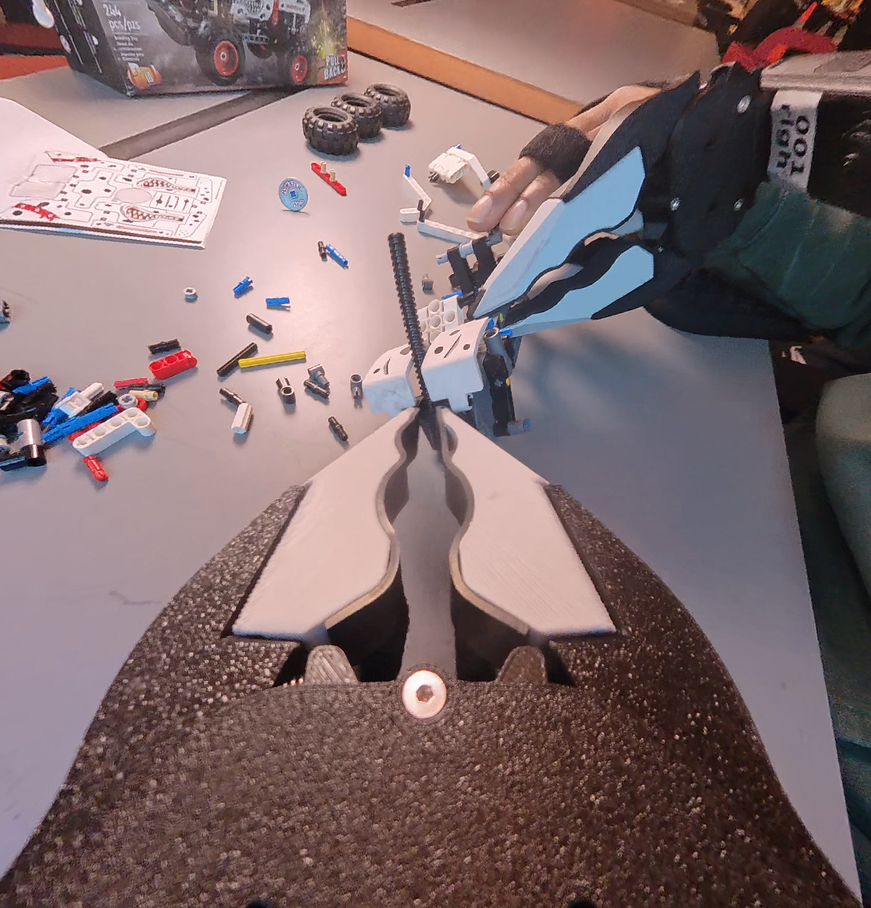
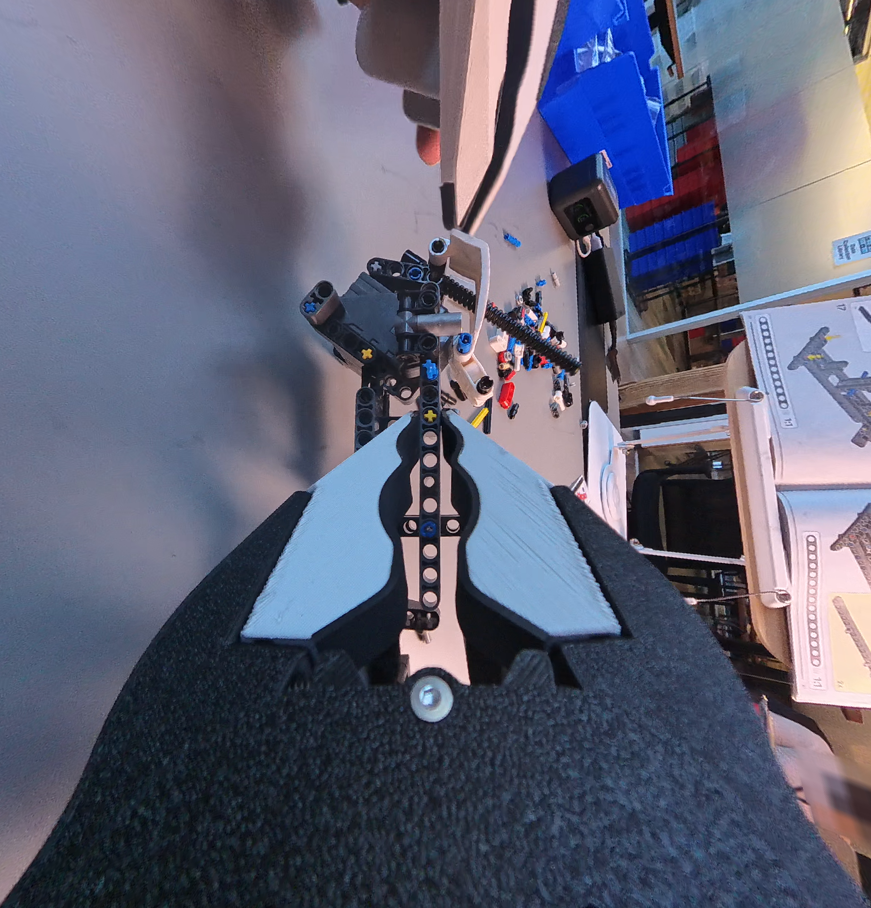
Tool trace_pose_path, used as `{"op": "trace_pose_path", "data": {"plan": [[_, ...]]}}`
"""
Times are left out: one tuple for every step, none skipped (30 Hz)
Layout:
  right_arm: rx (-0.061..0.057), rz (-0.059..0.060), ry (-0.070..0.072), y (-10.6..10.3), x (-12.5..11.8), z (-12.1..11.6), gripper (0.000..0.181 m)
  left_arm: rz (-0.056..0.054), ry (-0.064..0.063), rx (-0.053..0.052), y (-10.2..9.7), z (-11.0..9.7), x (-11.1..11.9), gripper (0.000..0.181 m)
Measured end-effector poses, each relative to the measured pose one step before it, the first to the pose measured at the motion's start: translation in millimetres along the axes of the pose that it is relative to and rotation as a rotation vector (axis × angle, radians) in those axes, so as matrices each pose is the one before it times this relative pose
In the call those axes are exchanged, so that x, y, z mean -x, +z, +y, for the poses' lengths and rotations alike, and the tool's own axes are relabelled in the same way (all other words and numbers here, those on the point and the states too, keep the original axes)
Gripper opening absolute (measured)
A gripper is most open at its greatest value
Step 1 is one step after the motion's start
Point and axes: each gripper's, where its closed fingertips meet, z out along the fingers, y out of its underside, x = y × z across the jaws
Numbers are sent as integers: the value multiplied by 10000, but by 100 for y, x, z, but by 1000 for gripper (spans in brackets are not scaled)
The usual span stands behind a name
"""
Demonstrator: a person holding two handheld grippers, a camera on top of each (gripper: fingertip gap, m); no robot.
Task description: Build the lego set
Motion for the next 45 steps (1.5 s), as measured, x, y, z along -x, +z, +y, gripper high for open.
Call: {"op": "trace_pose_path", "data": {"plan": [[5,41,-79,-7,10,-24,8,41,-26,-159,-10,-311,-152,19],[0,53,-91,-21,11,-16,8,34,-30,-157,59,-298,-133,33],[-9,85,-127,-10,20,-43,8,55,-36,-166,117,-297,-169,45],[-23,121,-180,17,40,-77,8,21,-46,-176,221,-331,-104,54],[-55,152,-227,26,58,-136,8,-8,-41,-129,353,-284,-36,61],[-76,168,-240,33,65,-155,8,-35,-42,-2,457,-109,69,65],[-64,156,-227,35,58,-122,8,-122,-78,169,509,158,291,66],[-35,126,-185,-5,39,-62,8,-41,-99,316,431,381,209,59],[16,121,-150,-18,-4,47,8,447,-92,172,176,122,-515,48],[-7,107,-143,-32,-10,34,8,323,-39,-92,-78,-218,-439,37],[-11,133,-161,-50,-19,30,8,82,122,-23,-214,-37,-158,32],[-95,123,-170,-65,64,-133,9,75,113,15,-271,53,-212,30],[-73,156,-198,-64,88,-145,9,35,42,21,-285,105,-196,28],[-72,167,-261,-74,116,-200,9,61,18,34,-275,201,-281,25],[-55,118,-239,-55,158,-214,9,11,64,72,-212,285,-267,25],[-65,88,-141,-67,111,-255,9,-32,140,100,-179,301,-240,25],[-36,32,-12,-55,79,-197,9,-47,166,96,-159,213,-190,25],[83,-46,-1,-36,129,79,9,-108,132,40,-202,43,-27,25],[143,-13,-34,8,74,364,10,-220,42,-18,-342,-119,292,24],[102,60,18,1,-72,393,10,-210,9,206,-257,282,394,24],[79,13,58,-16,-45,379,10,-195,44,151,-137,321,376,24],[47,-43,102,-23,-12,277,10,-64,-8,138,-33,296,150,24],[-26,-68,140,-47,12,99,10,50,-31,135,-31,270,-36,24],[-24,-63,128,-39,36,47,10,-9,-49,154,-85,263,87,24],[11,-46,62,-15,26,45,11,-43,-44,172,-60,314,134,24],[38,-49,-7,-36,66,55,11,-47,-74,237,3,430,139,24],[26,-97,16,-66,130,37,11,-62,-82,316,39,554,189,24],[0,-216,112,-65,327,-11,14,-213,-18,282,62,531,409,24],[-5,-197,181,-36,347,-45,15,-243,-21,320,107,616,440,24],[5,-177,104,-11,372,-51,15,-124,-50,267,139,524,297,24],[-14,-1,44,-37,96,-88,15,-60,-65,107,106,273,204,24],[-83,6,76,-99,-32,-161,16,-62,-52,4,-29,61,220,26],[-136,-86,239,-166,-60,-222,17,-29,-43,-28,-197,13,193,27],[-167,-86,404,-205,-186,-244,19,-17,-83,-99,-358,-74,227,28],[-189,-69,492,-257,-298,-238,21,-29,-133,-169,-517,-145,286,30],[-251,-135,603,-308,-243,-286,23,-40,-151,-279,-648,-293,325,32],[-278,-78,738,-315,-371,-265,25,11,-135,-417,-722,-516,225,35],[-306,83,801,-305,-668,-266,28,8,-83,-523,-734,-714,164,38],[-257,98,778,-275,-747,-179,33,-90,-2,-608,-677,-906,232,41],[-199,120,755,-251,-825,-99,38,-231,63,-687,-585,-1082,357,45],[-193,166,742,-218,-901,-122,41,-326,121,-701,-458,-1166,411,50],[-200,131,733,-193,-839,-151,43,-427,186,-651,-323,-1115,497,55],[-147,105,684,-145,-721,-84,46,-435,259,-537,-202,-910,456,59],[-80,138,567,-102,-672,29,48,-449,281,-411,-110,-694,459,62],[-70,165,422,-73,-606,70,49,-455,261,-337,-47,-505,472,66]]}}
